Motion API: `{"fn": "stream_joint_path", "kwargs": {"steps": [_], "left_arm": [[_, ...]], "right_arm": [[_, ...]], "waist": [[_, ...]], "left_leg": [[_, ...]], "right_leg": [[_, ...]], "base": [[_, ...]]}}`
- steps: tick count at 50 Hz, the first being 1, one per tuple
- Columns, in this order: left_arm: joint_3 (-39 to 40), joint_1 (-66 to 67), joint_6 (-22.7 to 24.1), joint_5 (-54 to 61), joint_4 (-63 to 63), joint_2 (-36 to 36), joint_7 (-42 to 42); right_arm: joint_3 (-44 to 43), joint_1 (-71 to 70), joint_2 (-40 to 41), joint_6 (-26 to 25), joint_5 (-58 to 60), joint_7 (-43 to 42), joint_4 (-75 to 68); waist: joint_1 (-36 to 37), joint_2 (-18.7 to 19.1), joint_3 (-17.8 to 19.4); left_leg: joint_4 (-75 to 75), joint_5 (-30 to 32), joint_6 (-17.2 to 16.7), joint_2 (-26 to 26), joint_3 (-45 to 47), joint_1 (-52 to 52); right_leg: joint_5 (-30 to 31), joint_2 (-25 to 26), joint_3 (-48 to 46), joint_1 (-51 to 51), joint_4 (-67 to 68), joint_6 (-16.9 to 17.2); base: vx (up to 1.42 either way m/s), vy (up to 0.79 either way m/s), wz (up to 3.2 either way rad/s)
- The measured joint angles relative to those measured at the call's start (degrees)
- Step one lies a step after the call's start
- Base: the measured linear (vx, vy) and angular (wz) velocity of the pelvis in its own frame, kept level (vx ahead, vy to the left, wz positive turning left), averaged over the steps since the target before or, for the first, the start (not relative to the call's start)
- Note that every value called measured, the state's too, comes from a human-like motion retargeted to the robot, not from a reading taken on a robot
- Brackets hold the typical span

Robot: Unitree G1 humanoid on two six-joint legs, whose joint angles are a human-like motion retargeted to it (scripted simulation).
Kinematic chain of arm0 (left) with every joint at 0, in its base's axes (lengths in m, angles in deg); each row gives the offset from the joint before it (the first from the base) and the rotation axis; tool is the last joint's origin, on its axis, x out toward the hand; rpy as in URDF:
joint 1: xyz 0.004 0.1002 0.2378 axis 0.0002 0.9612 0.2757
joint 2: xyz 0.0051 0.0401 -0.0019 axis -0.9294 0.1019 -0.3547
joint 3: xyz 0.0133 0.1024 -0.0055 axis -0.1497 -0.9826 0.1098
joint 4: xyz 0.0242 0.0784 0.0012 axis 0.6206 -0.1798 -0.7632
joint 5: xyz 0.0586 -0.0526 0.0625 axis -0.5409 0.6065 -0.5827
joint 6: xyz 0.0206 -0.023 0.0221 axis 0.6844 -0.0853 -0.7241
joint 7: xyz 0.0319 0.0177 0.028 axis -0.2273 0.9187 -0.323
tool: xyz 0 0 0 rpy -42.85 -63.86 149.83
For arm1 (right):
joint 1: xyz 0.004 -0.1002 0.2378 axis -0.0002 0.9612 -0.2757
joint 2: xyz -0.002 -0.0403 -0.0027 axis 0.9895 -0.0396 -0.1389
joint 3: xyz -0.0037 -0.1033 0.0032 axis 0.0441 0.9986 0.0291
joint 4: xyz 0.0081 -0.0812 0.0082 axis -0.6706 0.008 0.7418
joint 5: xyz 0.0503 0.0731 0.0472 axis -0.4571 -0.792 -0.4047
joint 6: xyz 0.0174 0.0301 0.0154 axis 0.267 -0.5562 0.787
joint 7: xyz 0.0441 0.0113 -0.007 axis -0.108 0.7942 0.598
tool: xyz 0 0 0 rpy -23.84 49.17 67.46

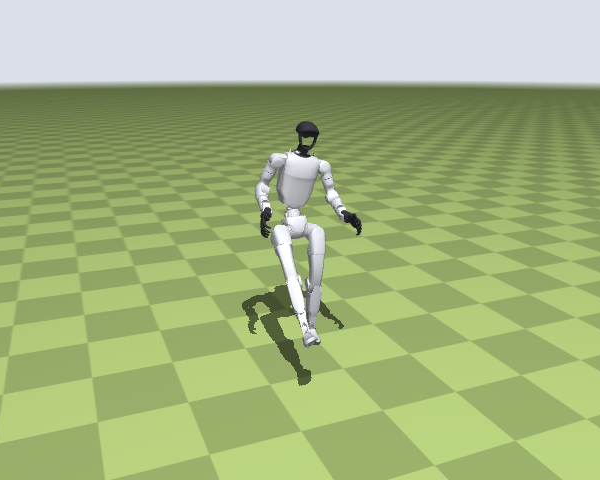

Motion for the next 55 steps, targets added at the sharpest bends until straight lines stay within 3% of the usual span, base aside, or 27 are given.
{"fn": "stream_joint_path", "kwargs": {"steps": [5, 7, 14, 18, 20, 23, 26, 30, 37, 40, 45, 50, 55], "left_arm": [[2.77, 8.44, -0.28, -0.55, 1.71, -0.04, 1.06], [3.77, 12.09, -0.44, 1.07, 1.81, -0.16, 2.26], [8.01, 21.43, -3.15, 0.93, -7.42, -3.04, 0.55], [12.14, 26.66, -4.45, 1.43, -13.38, -3.15, 0.55], [13.58, 28.46, -5.38, 1.34, -15.88, -3.71, 1.91], [13.97, 29.45, -6.84, 0.51, -18.5, -3.67, 4.33], [14.42, 28.9, -8.05, -0.21, -19.53, -2.67, 6.67], [13.06, 28.52, -7.01, 1.12, -17.04, -0.24, 7.5], [3.12, 19.55, -5.69, -0.2, -14.79, 0.07, 9.74], [-0.49, 15.63, -5.47, -3.34, -13.42, 0.17, 10.04], [-3.36, 11.37, -3.3, -1.89, -7.55, 0.87, 6.82], [-2.78, 8.75, -1.55, 0.49, -2.51, 3.25, 1.58], [-4.51, 3.54, -2.35, -1.89, -2.99, 6.57, 0.79]], "right_arm": [[-1.83, -1.28, -1.14, 0.43, -0.81, 0.24, 0.31], [-1.28, -2.0, -1.87, -0.31, -1.53, 1.15, 0.13], [0.06, -4.77, -3.76, -0.46, -4.47, 6.47, 0.97], [0.77, -6.99, -5.24, -0.42, -3.03, 7.11, 0.86], [0.91, -8.03, -5.61, -1.29, -0.64, 6.97, 0.79], [1.28, -8.11, -7.09, -1.73, 1.32, 6.47, 1.35], [3.05, -8.81, -8.45, -1.78, 2.11, 6.74, 0.86], [5.44, -10.11, -11.29, -1.55, 4.34, 7.14, 0.81], [7.28, -9.74, -14.79, -1.82, 8.64, 6.06, -2.33], [9.25, -8.11, -15.98, -2.5, 10.49, 4.95, -7.3], [10.91, -5.86, -15.93, -3.85, 11.63, 2.08, -15.27], [7.11, -0.82, -13.45, -2.49, 9.53, -0.06, -16.18], [3.83, 4.75, -11.77, -1.87, 5.89, 0.44, -18.45]], "waist": [[3.2, 1.27, -2.74], [3.06, 0.24, -4.36], [9.95, -3.34, -7.06], [13.18, -4.04, -7.46], [15.18, -4.28, -8.33], [16.55, -4.87, -8.01], [17.96, -3.2, -7.58], [17.09, 0.03, -5.48], [12.98, 6.25, 0.52], [10.22, 9.26, 0.8], [3.84, 11.74, -0.1], [-3.63, 12.96, -2.62], [-15.51, 15.25, -7.98]], "left_leg": [[1.6, -3.22, -2.49, 4.74, -1.37, 1.3], [0.88, -2.15, -0.31, 2.18, -4.24, 0.46], [-0.55, -0.63, 0.11, -1.05, -7.44, -1.74], [-0.95, -0.68, 0.41, -1.88, -9.28, -3.22], [-0.33, -1.82, 0.38, -1.25, -9.39, -5.22], [-0.53, -1.46, 1.79, -3.98, -11.53, -7.68], [-0.49, -1.12, 2.68, -3.92, -12.74, -10.86], [-1.66, -1.03, 3.52, -2.92, -14.8, -13.91], [-1.29, 1.18, 3.6, -2.99, -17.7, -19.78], [-1.56, 4.26, 3.11, 0.09, -8.14, -22.98], [-1.4, 8.57, 0.97, 9.4, 22.83, -23.43], [-1.7, 11.59, -0.65, 12.06, 31.97, -19.81], [1.33, 15.74, -0.1, 16.4, 45.9, -14.37]], "right_leg": [[-4.33, 4.94, 10.56, 0.32, 3.02, 0.0], [-2.84, 0.83, 11.44, 3.44, 0.9, 0.0], [-3.92, -1.94, 7.32, 14.6, 6.32, -0.28], [-5.51, 1.5, 15.03, 20.89, 13.32, -0.21], [-7.06, 6.18, 21.79, 23.57, 13.64, 0.0], [-14.45, 4.35, 22.77, 25.7, 11.82, -2.23], [-14.94, 4.35, 22.41, 22.75, 11.57, -5.34], [-18.43, 4.9, 22.06, 17.79, 16.27, -3.99], [-24.46, 1.56, 12.99, 17.08, 13.99, -2.49], [-26.02, 0.96, 10.31, 16.76, 11.97, -1.31], [-27.45, -0.18, 7.74, 14.97, 9.78, 0.0], [-26.05, -2.31, 5.34, 13.09, 8.02, -0.28], [-17.18, -5.05, 2.71, 11.42, 7.64, -2.95]], "base": [[0.24, -0.18, 0.44], [0.2, 0.07, 0.95], [0.2, -0.07, 0.42], [0.17, -0.11, 0.44], [0.17, -0.19, 0.41], [0.12, -0.07, 0.78], [0.05, -0.13, 0.54], [0.0, -0.15, 0.77], [0.01, -0.22, 1.03], [0.05, -0.21, 1.02], [0.08, -0.19, 0.69], [0.16, -0.12, 0.26], [0.25, -0.12, 0.7]]}}
